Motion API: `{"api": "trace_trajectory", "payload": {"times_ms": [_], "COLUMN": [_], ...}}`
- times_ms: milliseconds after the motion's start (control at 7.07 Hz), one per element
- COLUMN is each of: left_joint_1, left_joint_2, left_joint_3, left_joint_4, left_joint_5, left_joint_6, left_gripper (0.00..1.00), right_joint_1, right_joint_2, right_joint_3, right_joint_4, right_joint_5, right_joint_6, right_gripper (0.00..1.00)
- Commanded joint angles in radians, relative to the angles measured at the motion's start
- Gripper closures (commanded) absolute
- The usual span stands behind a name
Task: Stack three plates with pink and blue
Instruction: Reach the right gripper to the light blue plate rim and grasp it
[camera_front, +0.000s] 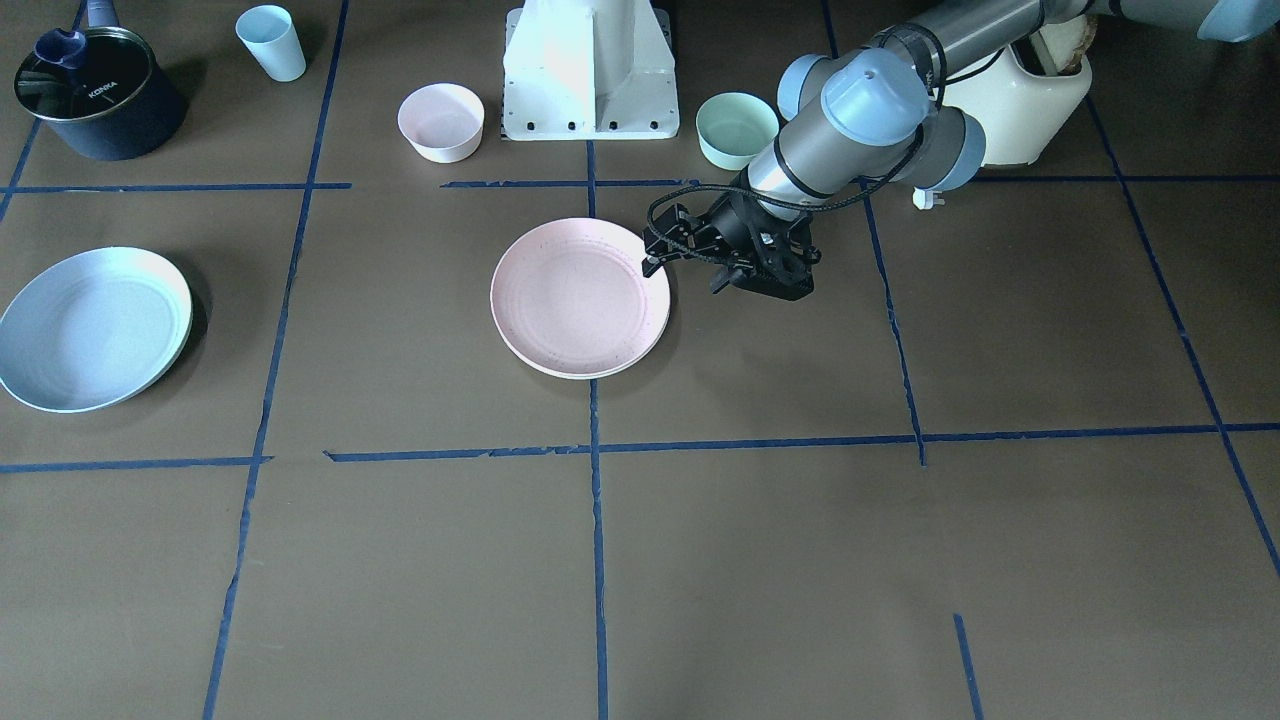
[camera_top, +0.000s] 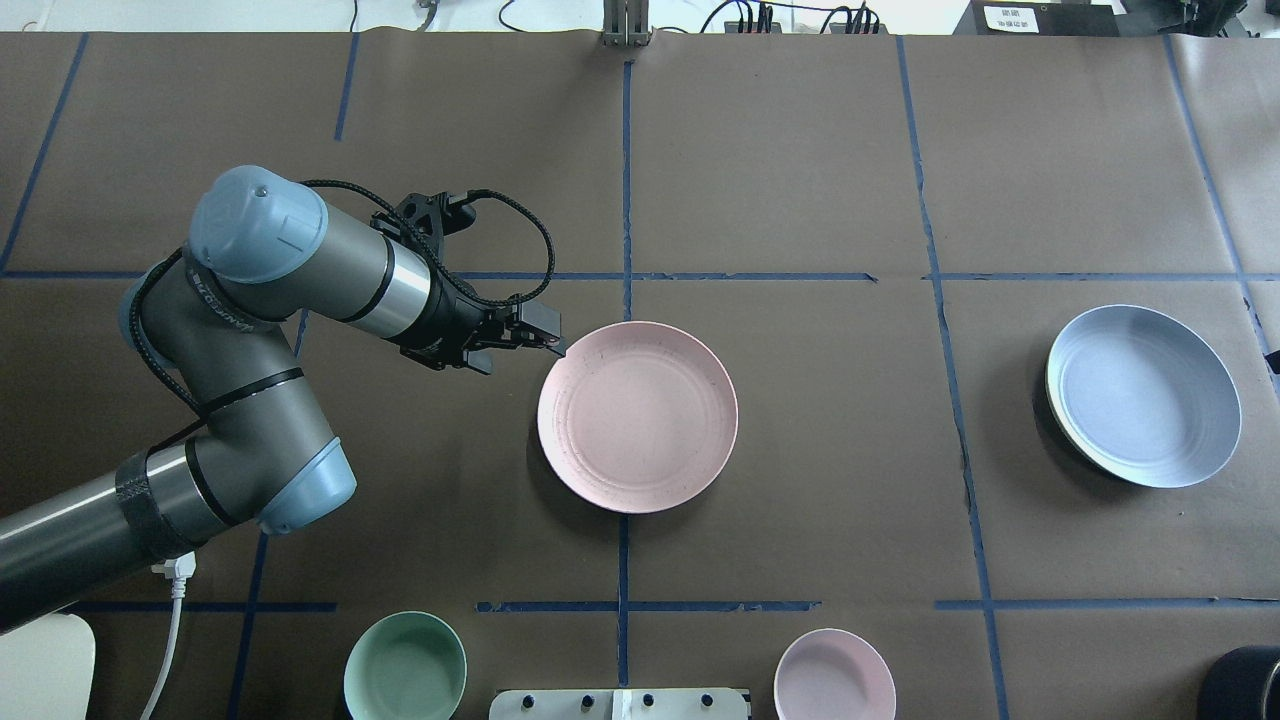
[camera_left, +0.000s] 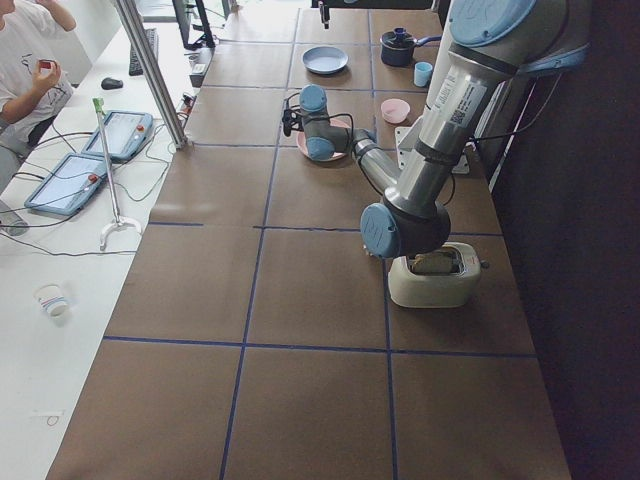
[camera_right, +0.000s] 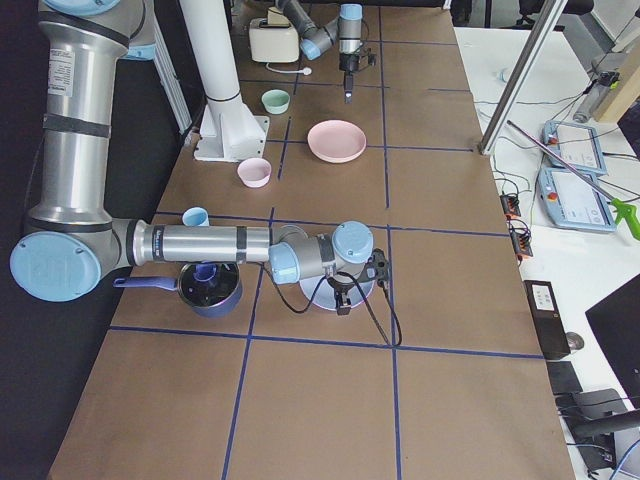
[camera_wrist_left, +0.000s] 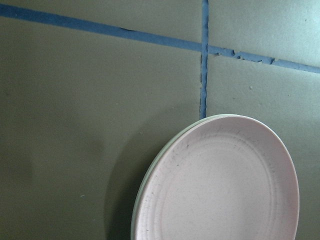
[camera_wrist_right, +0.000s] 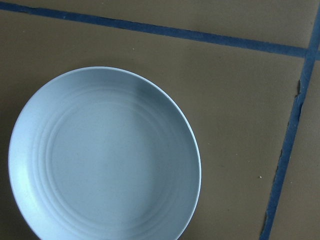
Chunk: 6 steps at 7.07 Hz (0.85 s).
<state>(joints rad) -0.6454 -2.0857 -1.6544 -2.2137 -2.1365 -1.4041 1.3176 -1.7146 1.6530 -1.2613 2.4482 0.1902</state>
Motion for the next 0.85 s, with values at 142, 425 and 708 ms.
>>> {"api": "trace_trajectory", "payload": {"times_ms": [142, 425, 708], "left_joint_1": [-0.011, -0.013, -0.013], "left_joint_2": [0.003, 0.003, 0.010], "left_joint_3": [-0.005, -0.005, -0.005], "left_joint_4": [0.000, -0.001, -0.003], "left_joint_5": [0.000, 0.000, 0.000], "left_joint_6": [-0.009, -0.009, -0.009], "left_gripper": [0.00, 0.00, 0.00], "right_joint_1": [-0.101, -0.145, -0.176], "right_joint_2": [0.000, 0.006, 0.012], "right_joint_3": [-0.163, -0.231, -0.259], "right_joint_4": [0.417, 0.497, 0.542], "right_joint_5": [-0.080, -0.080, -0.080], "right_joint_6": [0.391, 0.419, 0.417], "right_gripper": [0.07, 0.08, 0.40]}}
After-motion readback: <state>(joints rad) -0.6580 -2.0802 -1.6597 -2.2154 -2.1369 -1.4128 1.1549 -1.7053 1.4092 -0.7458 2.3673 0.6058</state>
